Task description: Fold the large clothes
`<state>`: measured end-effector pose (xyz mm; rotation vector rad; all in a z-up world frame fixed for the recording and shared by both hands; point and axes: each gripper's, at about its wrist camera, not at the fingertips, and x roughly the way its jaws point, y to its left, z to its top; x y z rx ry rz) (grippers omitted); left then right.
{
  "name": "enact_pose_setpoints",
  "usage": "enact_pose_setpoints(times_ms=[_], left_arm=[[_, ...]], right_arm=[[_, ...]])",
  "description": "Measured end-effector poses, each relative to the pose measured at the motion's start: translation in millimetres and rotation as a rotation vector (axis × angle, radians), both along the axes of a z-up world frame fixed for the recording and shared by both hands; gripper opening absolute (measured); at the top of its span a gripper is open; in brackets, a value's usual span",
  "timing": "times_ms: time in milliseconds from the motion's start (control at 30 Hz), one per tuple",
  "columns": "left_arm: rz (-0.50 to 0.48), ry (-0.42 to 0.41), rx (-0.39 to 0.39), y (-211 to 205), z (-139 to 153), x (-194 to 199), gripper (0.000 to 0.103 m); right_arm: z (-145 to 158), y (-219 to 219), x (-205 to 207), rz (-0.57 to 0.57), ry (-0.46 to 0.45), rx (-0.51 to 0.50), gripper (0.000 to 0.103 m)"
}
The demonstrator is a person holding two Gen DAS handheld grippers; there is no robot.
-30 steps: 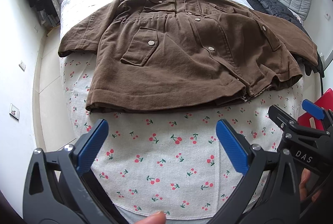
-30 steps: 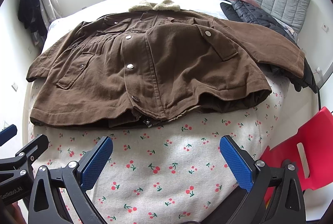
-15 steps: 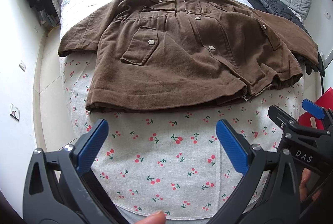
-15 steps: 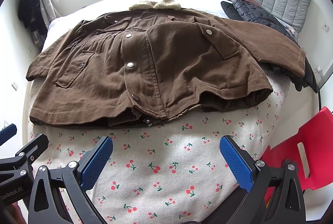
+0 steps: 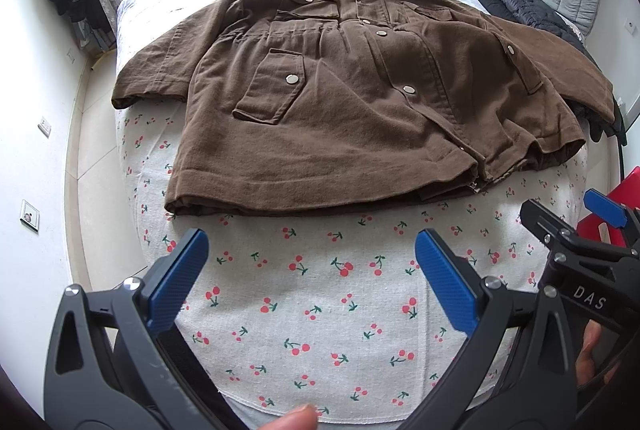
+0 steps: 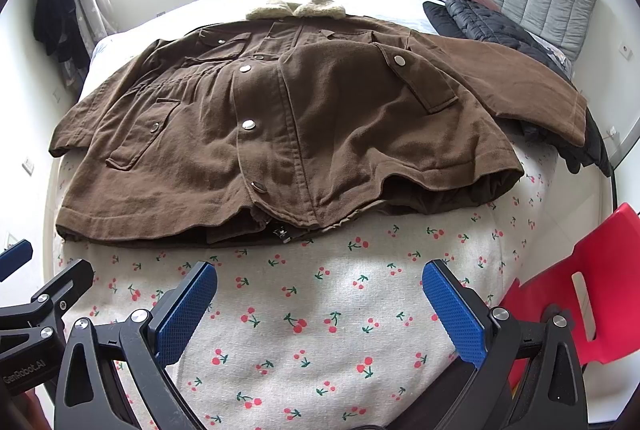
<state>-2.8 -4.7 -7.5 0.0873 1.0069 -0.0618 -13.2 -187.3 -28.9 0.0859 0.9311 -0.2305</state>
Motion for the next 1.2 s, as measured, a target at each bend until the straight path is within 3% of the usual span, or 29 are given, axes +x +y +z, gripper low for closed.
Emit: enact_pose_setpoints(times_ms=[200,367,467,567,767,933,1100,1200], left_arm=[[0.021,-0.001,0.015,3.8,-4.6,7.3,0.103],[0.027,-0.116,0.021,14.9,-4.2,12.0,0.103],[-0.013,-0.095,0.022,23.0,-4.1,22.5,0.103],[-0.059,-0.048,-0.038,40.9,-1.4,37.8,0.103],[-0.054,0.002,-0.031,88.4,-2.1,65.1,0.103],[-0.014,0.078,-0.265,134.5,-10.4,90.0,0.103],[0.016,0.138,-0.364,154.8,-30.0,109.4,0.103],[0.005,0.177,-0.468,163.4,-43.3,118.7,0.103]], right_arm=[[-1.6,-5.3,2.0,-0.009,0.003,0.001,0.103],[-1.5,-22.4,2.6,-0.032,-0.009,-0.002,0.103],[-0.6,-44.9,0.8,-0.055,-0.016,0.008,0.103],[5.1,-74.3,0.4,-0.065,-0.026,0.006,0.103],[14.3,-145.4,11.4,-0.05,-0.005,0.041,0.103],[15.3,-198.6,31.6,0.032,-0.018,0.249,0.103],[10.9,-242.8,56.8,0.0,-0.014,0.305,0.103],[4.1,-276.9,65.3,-0.019,-0.049,0.426,0.103]])
